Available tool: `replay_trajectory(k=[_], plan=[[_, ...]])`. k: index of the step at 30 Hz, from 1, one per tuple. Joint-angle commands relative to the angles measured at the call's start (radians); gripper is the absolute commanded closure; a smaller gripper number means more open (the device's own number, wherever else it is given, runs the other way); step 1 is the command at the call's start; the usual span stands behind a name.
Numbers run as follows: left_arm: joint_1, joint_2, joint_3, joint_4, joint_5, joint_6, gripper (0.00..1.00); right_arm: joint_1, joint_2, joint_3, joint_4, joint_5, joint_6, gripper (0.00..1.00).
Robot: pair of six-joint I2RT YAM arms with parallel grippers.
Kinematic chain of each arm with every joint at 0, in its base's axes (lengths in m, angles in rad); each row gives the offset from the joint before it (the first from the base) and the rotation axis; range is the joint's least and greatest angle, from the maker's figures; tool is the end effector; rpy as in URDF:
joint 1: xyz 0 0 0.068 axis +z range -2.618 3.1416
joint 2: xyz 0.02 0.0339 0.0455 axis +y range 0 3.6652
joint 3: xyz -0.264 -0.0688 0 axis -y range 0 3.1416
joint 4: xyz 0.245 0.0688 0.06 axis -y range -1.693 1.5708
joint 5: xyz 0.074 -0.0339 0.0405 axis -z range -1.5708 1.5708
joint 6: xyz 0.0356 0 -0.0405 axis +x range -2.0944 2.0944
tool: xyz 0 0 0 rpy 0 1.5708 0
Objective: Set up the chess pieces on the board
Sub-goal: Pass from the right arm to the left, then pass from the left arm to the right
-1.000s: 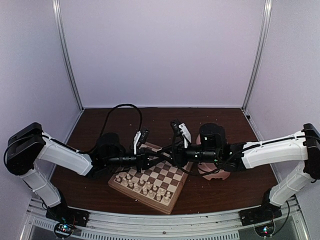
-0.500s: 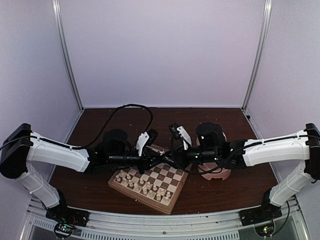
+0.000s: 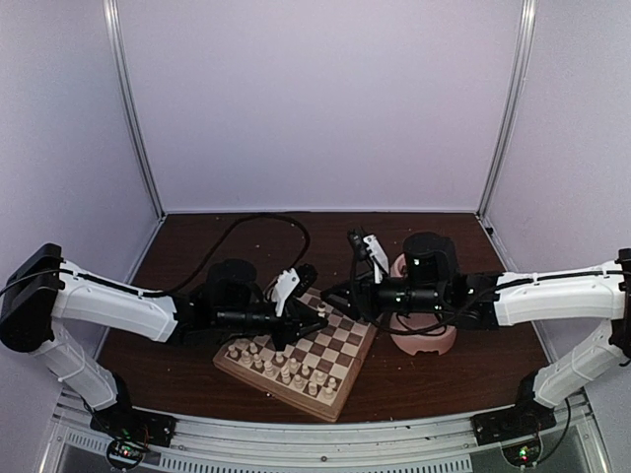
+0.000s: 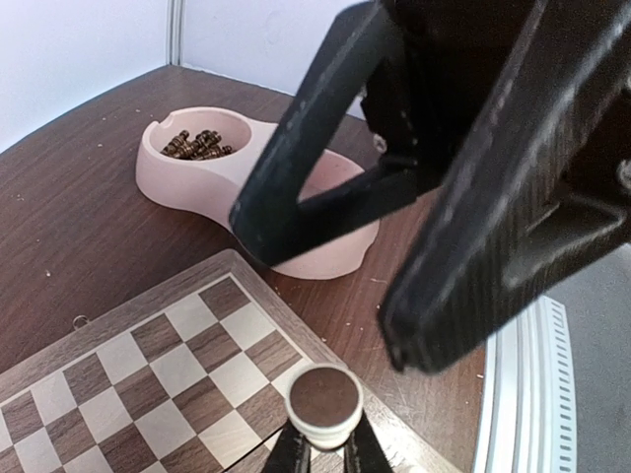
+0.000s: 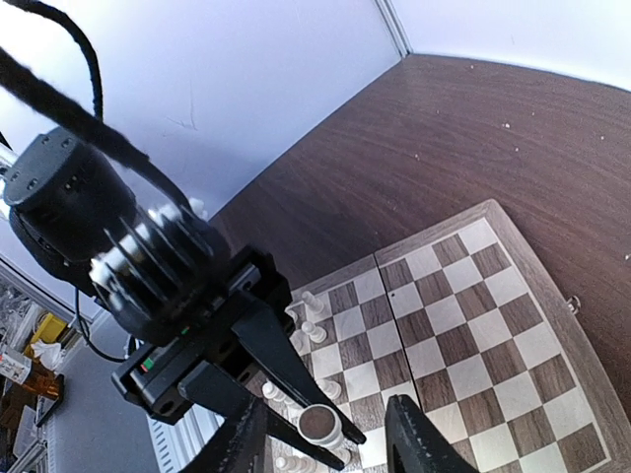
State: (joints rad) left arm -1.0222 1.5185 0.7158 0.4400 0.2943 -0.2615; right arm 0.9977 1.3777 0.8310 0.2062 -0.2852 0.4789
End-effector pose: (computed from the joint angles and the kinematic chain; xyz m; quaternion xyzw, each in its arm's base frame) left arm 0.1584 -0.2789 0.2043 0.3796 0.7250 -0.4330 0.3778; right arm 0.1606 0.2674 0.2604 -0.2866 0.7603 0.4703 0.3444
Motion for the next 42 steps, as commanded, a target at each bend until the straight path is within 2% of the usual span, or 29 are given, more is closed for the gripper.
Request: replay_trajectory(k=[1,8,23,29,32,35,36,42], plan=[[-0.005,-0.018,0.029,0.026,0.016,0.021,0.94,-0.006,-0.001,0.003,0.025,0.019,0.01,0.58],[-0.009,-0.017,0.033,0.02,0.016,0.021,0.94,-0.005,0.062,0.049,0.005,-0.053,-0.002,0.62],[-0.013,-0.01,0.04,0.003,-0.006,0.021,0.94,-0.005,0.1,0.06,-0.014,-0.088,-0.011,0.71],[-0.013,-0.008,0.04,0.003,-0.01,0.022,0.93,-0.005,0.08,0.047,-0.007,-0.076,-0.014,0.77],[-0.013,-0.008,0.042,0.002,-0.008,0.022,0.93,-0.006,0.07,0.04,-0.007,-0.066,-0.017,0.78],[-0.013,-0.006,0.042,0.0,-0.007,0.024,0.93,-0.005,0.067,0.042,-0.009,-0.067,-0.02,0.66],[-0.013,-0.007,0.043,0.0,-0.006,0.021,0.93,-0.006,0.066,0.042,-0.012,-0.064,-0.02,0.65],[-0.013,-0.012,0.041,-0.003,-0.012,0.021,0.92,-0.005,0.055,0.037,-0.022,-0.044,-0.023,0.74]])
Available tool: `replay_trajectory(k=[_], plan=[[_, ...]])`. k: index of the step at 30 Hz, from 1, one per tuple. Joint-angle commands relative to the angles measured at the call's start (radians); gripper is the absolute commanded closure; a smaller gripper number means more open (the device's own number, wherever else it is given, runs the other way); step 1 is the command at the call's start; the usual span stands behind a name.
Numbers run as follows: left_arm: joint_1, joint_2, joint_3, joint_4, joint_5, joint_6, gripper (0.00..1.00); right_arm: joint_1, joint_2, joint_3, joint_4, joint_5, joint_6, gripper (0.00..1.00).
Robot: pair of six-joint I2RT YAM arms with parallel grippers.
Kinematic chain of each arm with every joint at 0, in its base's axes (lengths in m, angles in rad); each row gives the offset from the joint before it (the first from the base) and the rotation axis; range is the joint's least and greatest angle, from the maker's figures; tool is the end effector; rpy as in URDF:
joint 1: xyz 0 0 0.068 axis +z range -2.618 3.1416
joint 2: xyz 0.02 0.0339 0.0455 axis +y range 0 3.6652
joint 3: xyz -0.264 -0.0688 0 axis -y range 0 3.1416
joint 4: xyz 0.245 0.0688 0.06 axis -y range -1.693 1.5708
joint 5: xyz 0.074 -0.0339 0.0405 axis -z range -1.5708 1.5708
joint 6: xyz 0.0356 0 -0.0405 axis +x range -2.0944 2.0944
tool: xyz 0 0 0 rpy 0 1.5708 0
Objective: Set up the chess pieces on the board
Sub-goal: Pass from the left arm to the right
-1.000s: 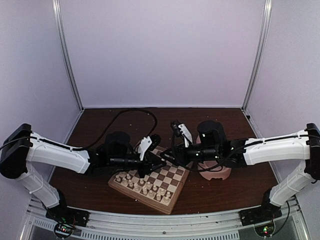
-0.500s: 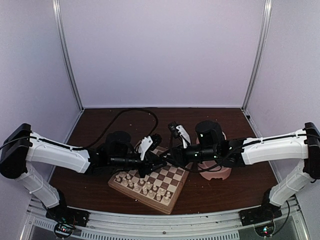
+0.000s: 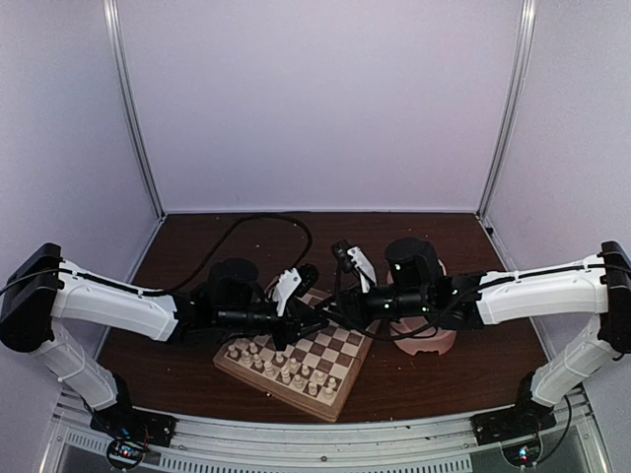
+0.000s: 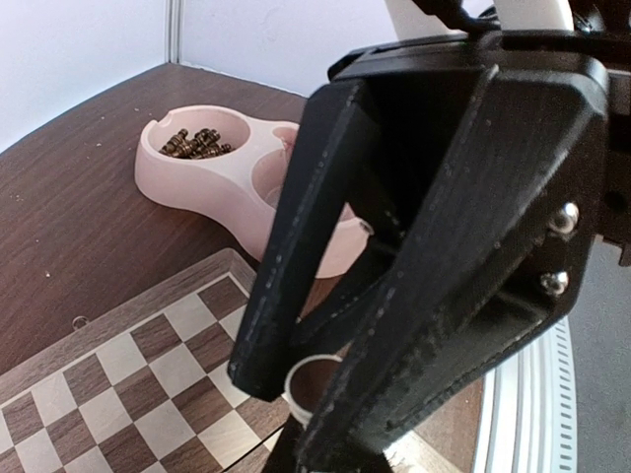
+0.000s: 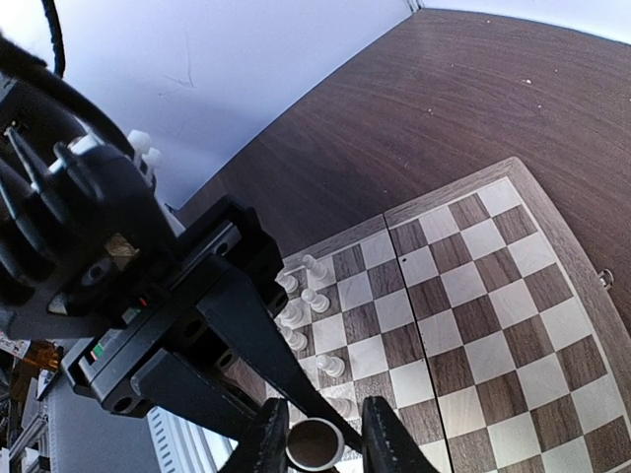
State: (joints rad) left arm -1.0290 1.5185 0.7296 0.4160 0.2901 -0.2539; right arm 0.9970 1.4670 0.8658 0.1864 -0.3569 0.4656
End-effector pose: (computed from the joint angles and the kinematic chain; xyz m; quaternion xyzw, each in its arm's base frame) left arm 0.1574 -0.2812 0.2062 0.3843 0.7259 -0.4294 0.3755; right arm 0.1670 0.2813 0.2437 -0.3100 0.7699 0.4697 0.3009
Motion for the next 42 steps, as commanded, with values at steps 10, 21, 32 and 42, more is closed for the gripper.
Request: replay_trajectory(k=[10,21,32,42], plan=[[-0.006,-0.013,0.02,0.036,-0.006,0.004,0.85,-0.005,-0.046,-0.007,0.005,0.026,-0.009,0.93],[-0.006,-0.038,-0.03,0.132,-0.003,-0.02,0.55,-0.005,-0.052,-0.043,0.081,0.017,0.029,0.97],[-0.005,-0.057,-0.087,0.264,0.015,-0.052,0.64,-0.006,-0.036,-0.104,0.25,-0.045,0.122,0.97],[-0.006,-0.04,-0.174,0.5,0.019,-0.051,0.58,-0.011,-0.069,-0.167,0.383,-0.055,0.183,0.97]])
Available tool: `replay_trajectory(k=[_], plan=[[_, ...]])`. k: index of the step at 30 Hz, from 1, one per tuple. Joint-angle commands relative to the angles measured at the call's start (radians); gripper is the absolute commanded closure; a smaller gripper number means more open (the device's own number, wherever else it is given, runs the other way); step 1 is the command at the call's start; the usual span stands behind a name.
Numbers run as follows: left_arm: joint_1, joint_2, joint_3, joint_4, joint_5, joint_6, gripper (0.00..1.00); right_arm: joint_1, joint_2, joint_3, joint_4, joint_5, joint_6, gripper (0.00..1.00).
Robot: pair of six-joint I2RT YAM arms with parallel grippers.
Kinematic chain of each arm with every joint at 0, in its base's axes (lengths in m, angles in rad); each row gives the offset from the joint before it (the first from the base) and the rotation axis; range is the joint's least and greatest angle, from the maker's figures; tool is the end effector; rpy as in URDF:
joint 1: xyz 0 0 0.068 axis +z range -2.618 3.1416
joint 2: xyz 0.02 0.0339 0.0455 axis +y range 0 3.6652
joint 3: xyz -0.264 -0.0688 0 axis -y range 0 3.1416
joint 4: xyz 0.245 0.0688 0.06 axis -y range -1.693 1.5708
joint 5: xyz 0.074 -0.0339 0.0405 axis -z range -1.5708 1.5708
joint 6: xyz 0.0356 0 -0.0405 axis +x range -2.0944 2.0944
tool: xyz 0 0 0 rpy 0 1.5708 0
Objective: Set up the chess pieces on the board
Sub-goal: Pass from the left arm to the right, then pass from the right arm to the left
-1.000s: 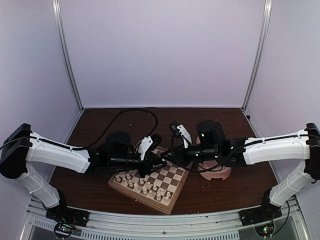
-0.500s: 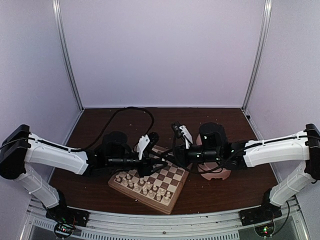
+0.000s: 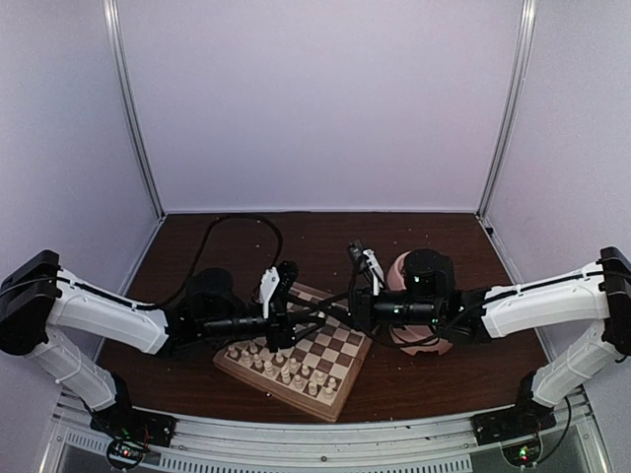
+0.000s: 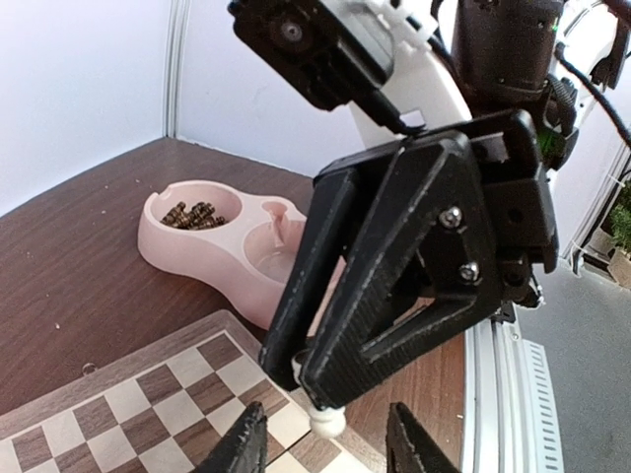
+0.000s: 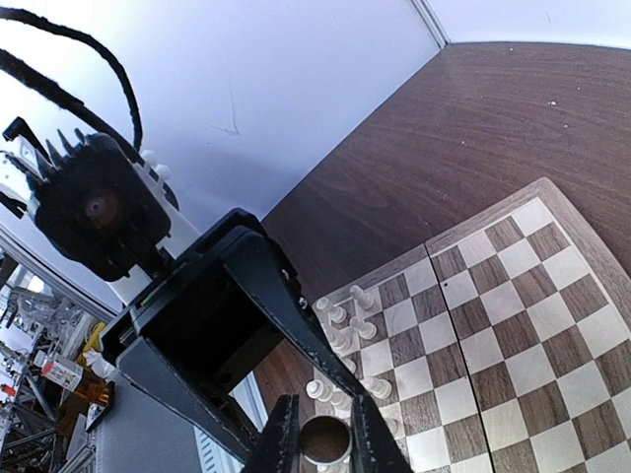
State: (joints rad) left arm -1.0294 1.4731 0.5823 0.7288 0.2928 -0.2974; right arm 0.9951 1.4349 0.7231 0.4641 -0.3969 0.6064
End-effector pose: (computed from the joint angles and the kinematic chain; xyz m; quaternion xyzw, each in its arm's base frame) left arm 0.1466 -0.2638 0.2060 0.3580 0.6701 -0.4821 0.4363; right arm 0.1586 0.2696 0.2343 -0.2682 0.7356 0.5407 0.3076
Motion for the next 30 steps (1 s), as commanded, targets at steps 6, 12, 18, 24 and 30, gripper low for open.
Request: replay_trajectory(k=[6,12,18,24,30], plan=[[-0.006,0.051,-0.086,0.387,0.01,-0.024,0.68,-0.01,-0.023,-0.051,0.195,-0.033,0.091,0.97],[-0.006,0.057,-0.083,0.377,-0.023,-0.01,0.63,-0.018,0.017,-0.056,0.288,-0.071,0.168,0.98],[-0.005,0.065,-0.083,0.388,-0.04,-0.005,0.59,-0.018,0.05,-0.048,0.326,-0.074,0.214,1.0],[-0.006,0.074,-0.082,0.408,-0.034,-0.008,0.69,-0.018,0.061,-0.049,0.336,-0.079,0.218,1.0],[-0.006,0.068,-0.084,0.409,-0.025,-0.006,0.83,-0.018,0.068,-0.047,0.341,-0.083,0.216,1.0]])
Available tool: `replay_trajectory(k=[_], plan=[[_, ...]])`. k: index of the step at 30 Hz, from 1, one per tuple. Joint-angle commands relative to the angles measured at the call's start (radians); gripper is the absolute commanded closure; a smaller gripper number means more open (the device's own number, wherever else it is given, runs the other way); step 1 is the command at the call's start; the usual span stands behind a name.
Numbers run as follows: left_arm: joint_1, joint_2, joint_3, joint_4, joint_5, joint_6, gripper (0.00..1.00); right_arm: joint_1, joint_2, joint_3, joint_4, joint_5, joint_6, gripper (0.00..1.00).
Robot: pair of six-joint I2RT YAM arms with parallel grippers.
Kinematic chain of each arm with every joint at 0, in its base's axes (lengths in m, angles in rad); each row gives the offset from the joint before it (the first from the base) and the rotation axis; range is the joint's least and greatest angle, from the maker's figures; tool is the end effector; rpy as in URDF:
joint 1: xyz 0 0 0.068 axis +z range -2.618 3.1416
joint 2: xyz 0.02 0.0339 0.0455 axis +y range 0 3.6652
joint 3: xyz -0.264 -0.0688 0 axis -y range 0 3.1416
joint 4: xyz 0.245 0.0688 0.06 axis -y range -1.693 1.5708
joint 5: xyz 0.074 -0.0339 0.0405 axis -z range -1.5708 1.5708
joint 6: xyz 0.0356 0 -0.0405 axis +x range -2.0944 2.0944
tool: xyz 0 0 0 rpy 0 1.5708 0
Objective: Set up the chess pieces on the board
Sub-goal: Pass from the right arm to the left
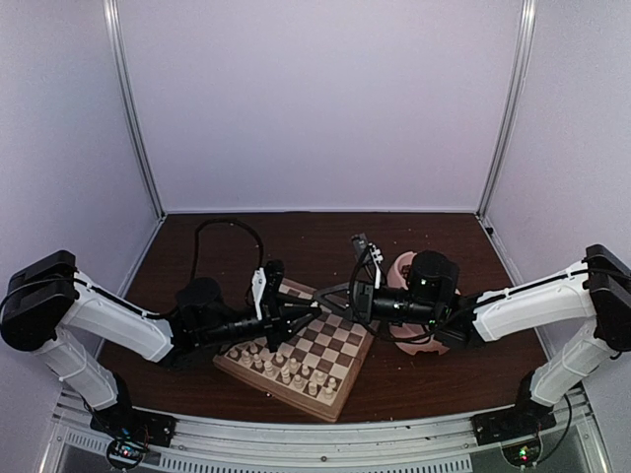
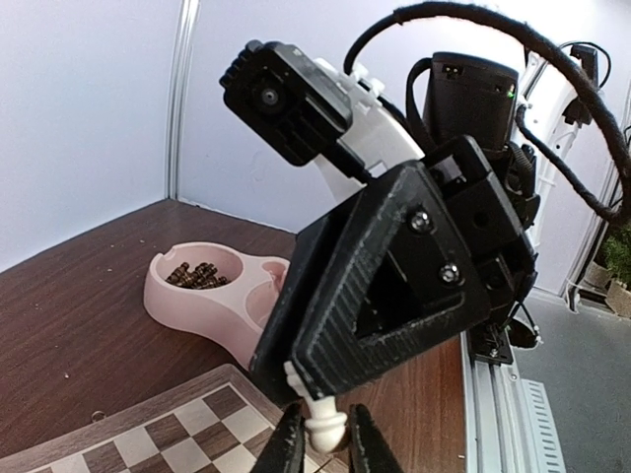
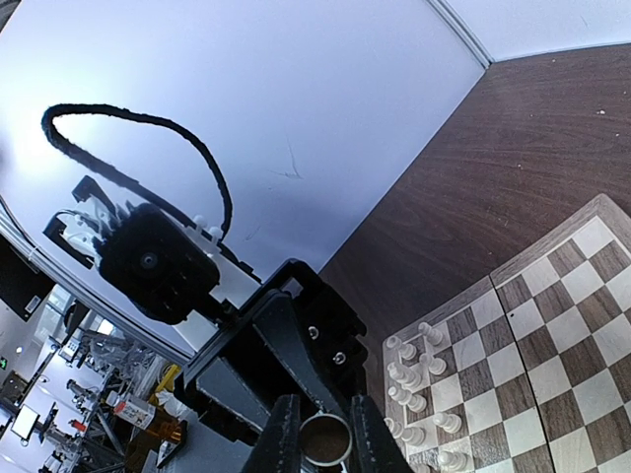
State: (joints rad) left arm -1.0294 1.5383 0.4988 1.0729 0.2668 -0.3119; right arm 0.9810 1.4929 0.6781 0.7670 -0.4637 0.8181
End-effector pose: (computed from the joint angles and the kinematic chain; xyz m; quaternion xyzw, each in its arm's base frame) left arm 0.1443 -0.2581 0.2002 0.3314 0.6116 -0.5152 0.5007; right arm 0.1630 0.2722 0.2345 -0.2153 0.6892 0.6293 0.2874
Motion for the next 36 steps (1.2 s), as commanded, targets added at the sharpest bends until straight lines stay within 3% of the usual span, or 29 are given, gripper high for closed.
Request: replay_trajectory(k=[1,6,21,29,34,36], plan=[[-0.005,0.001,-0.003,0.067,-0.003,0.007,0.83,-0.004,0.011,-0.002,0.036,-0.015,0.003,1.0],[-0.006,-0.018,-0.013,0.071,-0.009,0.009,0.71,-0.004,0.017,0.0,0.035,-0.015,0.0,1.0],[-0.005,-0.047,-0.038,0.102,-0.024,0.008,0.65,-0.004,0.019,0.001,0.037,-0.02,-0.005,1.0],[-0.006,-0.035,-0.027,0.087,-0.002,0.008,0.85,-0.005,0.023,0.003,0.038,-0.024,-0.004,1.0],[-0.005,-0.031,-0.02,0.069,-0.001,0.006,0.71,-0.004,0.022,0.003,0.04,-0.022,0.001,0.99],[-0.005,-0.028,-0.016,0.066,0.001,0.005,0.7,-0.004,0.023,0.003,0.045,-0.023,0.004,0.99]])
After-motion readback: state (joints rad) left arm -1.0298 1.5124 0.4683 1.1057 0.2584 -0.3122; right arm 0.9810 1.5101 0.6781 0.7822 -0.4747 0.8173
